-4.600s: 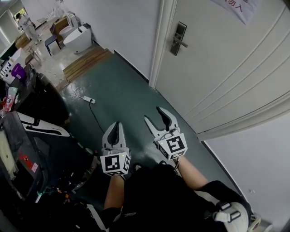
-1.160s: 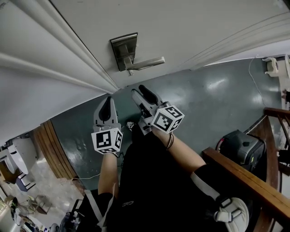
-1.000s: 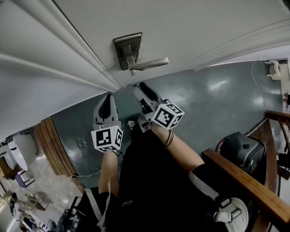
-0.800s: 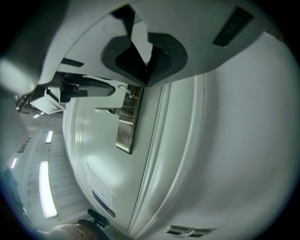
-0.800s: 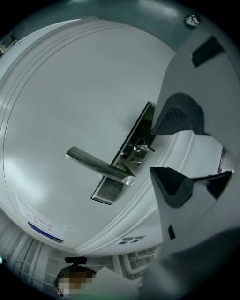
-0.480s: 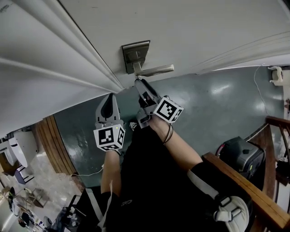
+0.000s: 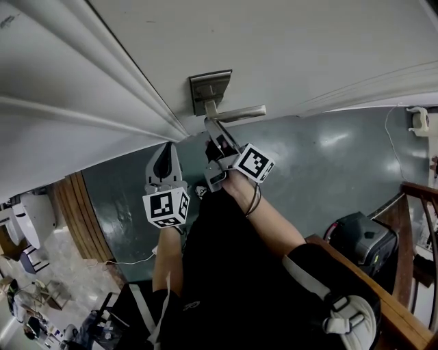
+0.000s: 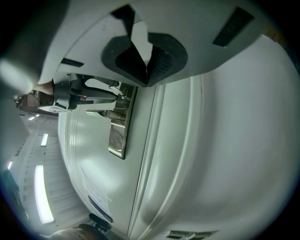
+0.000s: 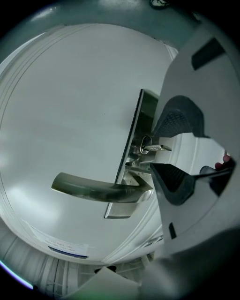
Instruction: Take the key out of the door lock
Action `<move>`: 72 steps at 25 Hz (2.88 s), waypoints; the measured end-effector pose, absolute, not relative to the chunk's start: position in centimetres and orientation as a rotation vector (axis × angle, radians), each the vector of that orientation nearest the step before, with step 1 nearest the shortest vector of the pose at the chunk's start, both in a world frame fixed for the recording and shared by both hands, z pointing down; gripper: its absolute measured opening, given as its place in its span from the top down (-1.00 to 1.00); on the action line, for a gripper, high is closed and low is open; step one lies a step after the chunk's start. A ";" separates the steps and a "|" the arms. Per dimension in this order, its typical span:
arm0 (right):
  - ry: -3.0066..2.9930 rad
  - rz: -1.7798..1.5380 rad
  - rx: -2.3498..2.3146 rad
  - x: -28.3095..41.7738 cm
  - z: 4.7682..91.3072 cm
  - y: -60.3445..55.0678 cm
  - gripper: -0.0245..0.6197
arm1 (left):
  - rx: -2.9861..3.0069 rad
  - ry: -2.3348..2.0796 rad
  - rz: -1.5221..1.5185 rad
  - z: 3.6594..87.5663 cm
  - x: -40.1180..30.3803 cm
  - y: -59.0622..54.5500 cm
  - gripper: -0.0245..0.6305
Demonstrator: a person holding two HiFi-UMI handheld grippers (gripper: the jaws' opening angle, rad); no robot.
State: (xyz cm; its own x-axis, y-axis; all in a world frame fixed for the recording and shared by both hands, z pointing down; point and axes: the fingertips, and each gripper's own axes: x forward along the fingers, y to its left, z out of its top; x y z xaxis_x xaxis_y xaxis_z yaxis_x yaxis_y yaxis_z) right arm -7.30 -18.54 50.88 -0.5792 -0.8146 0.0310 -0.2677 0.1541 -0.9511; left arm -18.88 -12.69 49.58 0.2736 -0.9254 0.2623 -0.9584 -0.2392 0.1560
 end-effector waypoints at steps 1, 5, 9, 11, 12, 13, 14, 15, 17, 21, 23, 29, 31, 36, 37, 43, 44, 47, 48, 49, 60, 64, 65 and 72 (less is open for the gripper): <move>1.922 -1.444 -1.026 -7.3 51.0 -18.7 0.40 | 2.258 -1.732 0.163 49.6 -18.9 -12.8 0.85; 1.835 -1.524 -1.012 -7.5 51.6 -18.8 0.55 | 2.243 -1.741 0.149 49.6 -19.1 -13.1 0.85; 1.760 -1.566 -0.983 -7.3 52.3 -18.7 0.82 | 2.240 -1.742 0.140 49.6 -19.0 -13.5 0.85; 1.759 -1.562 -0.960 -7.4 52.2 -18.8 0.82 | 2.239 -1.743 0.136 49.5 -19.0 -13.6 0.85; 1.762 -1.561 -0.951 -7.4 52.1 -18.8 0.82 | 2.237 -1.744 0.135 49.6 -19.0 -13.6 0.85; 1.765 -1.561 -0.946 -7.5 52.1 -18.8 0.82 | 2.234 -1.745 0.133 49.6 -19.1 -13.6 0.85; 1.770 -1.561 -0.946 -7.5 52.1 -18.8 0.83 | 2.229 -1.745 0.131 49.7 -19.1 -13.6 0.85; 1.777 -1.559 -0.952 -7.4 52.1 -18.7 0.83 | 2.225 -1.744 0.128 49.8 -19.1 -13.6 0.85; 1.793 -1.552 -0.964 -7.4 52.2 -18.7 0.83 | 2.220 -1.742 0.122 49.8 -19.0 -13.5 0.85; 1.815 -1.549 -0.944 -7.4 52.0 -18.7 0.83 | 2.214 -1.745 0.120 49.9 -18.9 -13.4 0.85; 1.814 -1.551 -0.942 -7.4 52.0 -18.7 0.83 | 2.212 -1.747 0.119 49.8 -19.0 -13.4 0.85; 1.853 -1.548 -0.970 -7.5 52.1 -18.6 0.83 | 2.197 -1.757 0.119 50.0 -19.1 -13.3 0.85; 1.847 -1.549 -0.976 -7.4 52.1 -18.6 0.83 | 2.198 -1.755 0.118 50.0 -19.0 -13.3 0.85; 1.846 -1.538 -0.991 -7.5 52.0 -18.6 0.83 | 2.190 -1.757 0.119 50.2 -18.9 -13.1 0.85; 1.842 -1.534 -0.999 -7.5 52.1 -18.6 0.83 | 2.191 -1.755 0.120 50.2 -18.9 -13.1 0.85; 1.833 -1.550 -0.998 -7.4 52.2 -18.6 0.83 | 2.188 -1.758 0.121 50.1 -18.9 -13.0 0.85; 1.819 -1.551 -1.000 -7.3 52.2 -18.6 0.83 | 2.188 -1.759 0.120 50.1 -18.9 -13.0 0.85; 1.810 -1.546 -1.012 -7.4 52.3 -18.5 0.83 | 2.188 -1.760 0.119 50.1 -19.0 -12.9 0.85; 1.821 -1.543 -1.015 -7.4 52.3 -18.6 0.83 | 2.187 -1.760 0.120 50.1 -19.0 -12.9 0.85; 1.832 -1.541 -1.021 -7.4 52.3 -18.6 0.83 | 2.186 -1.760 0.121 50.2 -19.0 -12.9 0.85; 1.863 -1.521 -1.025 -7.4 52.0 -18.6 0.83 | 2.184 -1.749 0.123 50.5 -18.9 -13.0 0.85; 1.834 -1.531 -0.999 -7.5 51.9 -18.5 0.83 | 2.186 -1.742 0.124 50.5 -18.8 -13.0 0.85; 1.810 -1.537 -0.992 -7.5 52.0 -18.5 0.83 | 2.186 -1.742 0.123 50.5 -18.8 -13.1 0.85; 1.791 -1.535 -0.998 -7.5 52.0 -18.4 0.83 | 2.188 -1.739 0.128 50.4 -19.0 -13.4 0.85</move>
